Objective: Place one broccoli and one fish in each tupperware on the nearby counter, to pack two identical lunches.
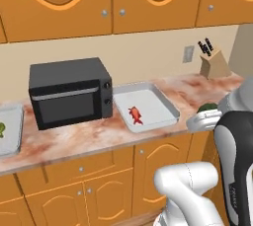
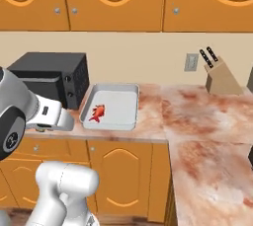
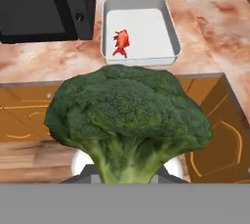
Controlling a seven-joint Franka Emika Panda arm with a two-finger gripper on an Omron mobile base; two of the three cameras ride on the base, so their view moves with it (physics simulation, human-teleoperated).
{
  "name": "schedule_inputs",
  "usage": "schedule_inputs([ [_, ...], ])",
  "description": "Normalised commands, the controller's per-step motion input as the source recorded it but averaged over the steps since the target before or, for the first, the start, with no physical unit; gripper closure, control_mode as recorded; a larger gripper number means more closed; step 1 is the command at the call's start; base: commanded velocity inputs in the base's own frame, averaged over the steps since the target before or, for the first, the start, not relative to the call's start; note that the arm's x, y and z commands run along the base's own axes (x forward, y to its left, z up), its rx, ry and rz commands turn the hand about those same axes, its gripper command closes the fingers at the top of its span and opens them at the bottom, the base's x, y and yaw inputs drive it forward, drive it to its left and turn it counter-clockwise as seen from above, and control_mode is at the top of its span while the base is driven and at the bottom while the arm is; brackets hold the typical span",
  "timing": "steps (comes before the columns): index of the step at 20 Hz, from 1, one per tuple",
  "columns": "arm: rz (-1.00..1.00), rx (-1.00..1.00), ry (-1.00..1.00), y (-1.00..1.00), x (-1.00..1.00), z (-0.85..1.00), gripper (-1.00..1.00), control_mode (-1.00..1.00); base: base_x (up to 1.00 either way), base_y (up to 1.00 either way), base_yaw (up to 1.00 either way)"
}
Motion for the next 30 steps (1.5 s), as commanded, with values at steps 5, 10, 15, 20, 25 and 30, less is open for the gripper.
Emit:
schedule_inputs([
  [5, 0.00, 0.00, 0.00, 0.00, 0.00, 0.00, 1.00, 1.00, 0.56, -0.05, 0.04],
  [10, 0.00, 0.00, 0.00, 0.00, 0.00, 0.00, 1.00, 1.00, 0.50, -0.14, 0.02],
  [15, 0.00, 0.00, 0.00, 0.00, 0.00, 0.00, 1.00, 1.00, 0.47, -0.26, 0.01],
  [20, 0.00, 0.00, 0.00, -0.05, 0.08, -0.12, 1.00, -1.00, 0.31, -0.22, 0.01],
  [25, 0.01, 0.00, 0.01, -0.25, 0.50, -0.60, 1.00, -1.00, 0.00, 0.00, 0.00],
  [30, 0.00, 0.00, 0.05, -0.27, 0.76, -0.55, 1.00, -1.00, 0.00, 0.00, 0.00],
])
